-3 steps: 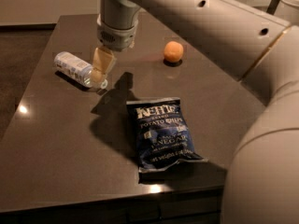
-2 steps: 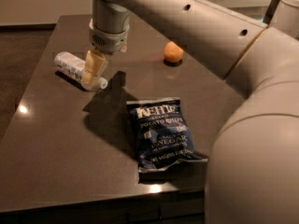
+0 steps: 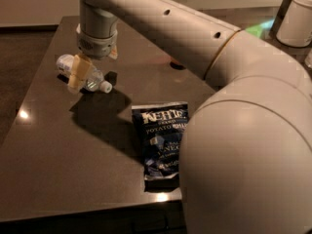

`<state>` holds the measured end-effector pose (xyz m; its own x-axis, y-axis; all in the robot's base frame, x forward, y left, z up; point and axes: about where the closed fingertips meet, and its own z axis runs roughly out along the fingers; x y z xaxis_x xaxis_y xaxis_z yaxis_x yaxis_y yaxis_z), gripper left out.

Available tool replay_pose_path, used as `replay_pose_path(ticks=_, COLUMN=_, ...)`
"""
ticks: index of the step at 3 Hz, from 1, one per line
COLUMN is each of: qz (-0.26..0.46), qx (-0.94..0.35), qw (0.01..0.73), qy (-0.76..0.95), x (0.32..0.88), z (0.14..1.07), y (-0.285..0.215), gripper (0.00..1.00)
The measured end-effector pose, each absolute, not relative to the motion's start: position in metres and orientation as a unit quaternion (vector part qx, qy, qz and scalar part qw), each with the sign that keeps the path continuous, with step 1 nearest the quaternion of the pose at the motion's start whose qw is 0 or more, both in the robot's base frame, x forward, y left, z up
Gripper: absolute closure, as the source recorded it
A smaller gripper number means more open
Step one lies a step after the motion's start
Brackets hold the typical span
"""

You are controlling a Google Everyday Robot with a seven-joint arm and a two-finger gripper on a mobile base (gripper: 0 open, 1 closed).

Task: Move blue plastic bottle near blue chip bag

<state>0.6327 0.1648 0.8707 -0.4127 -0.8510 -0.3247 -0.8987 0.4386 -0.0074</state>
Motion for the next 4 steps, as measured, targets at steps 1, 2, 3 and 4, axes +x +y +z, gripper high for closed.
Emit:
replay_pose_path(ticks=1, qz=0.088, qx=-0.526, qw=0.136, qy=0.835, x=0.635, z=0.864, y=0.184, gripper=0.0)
replay_pose_path(ticks=2, qz=0.086, qx=-0.526, qw=0.125, qy=0.837, x=0.64, z=0.854, y=0.196, gripper=0.0)
replay_pose_path(ticks=3, qz=0.082, qx=-0.527, qw=0.122, qy=0.837, x=0.641, z=0.854, y=0.2, gripper=0.18)
replay_pose_path(ticks=4, qz=0.078, qx=-0.526, qw=0.124, qy=0.838, x=0.64, z=0.858, y=0.199, gripper=0.42)
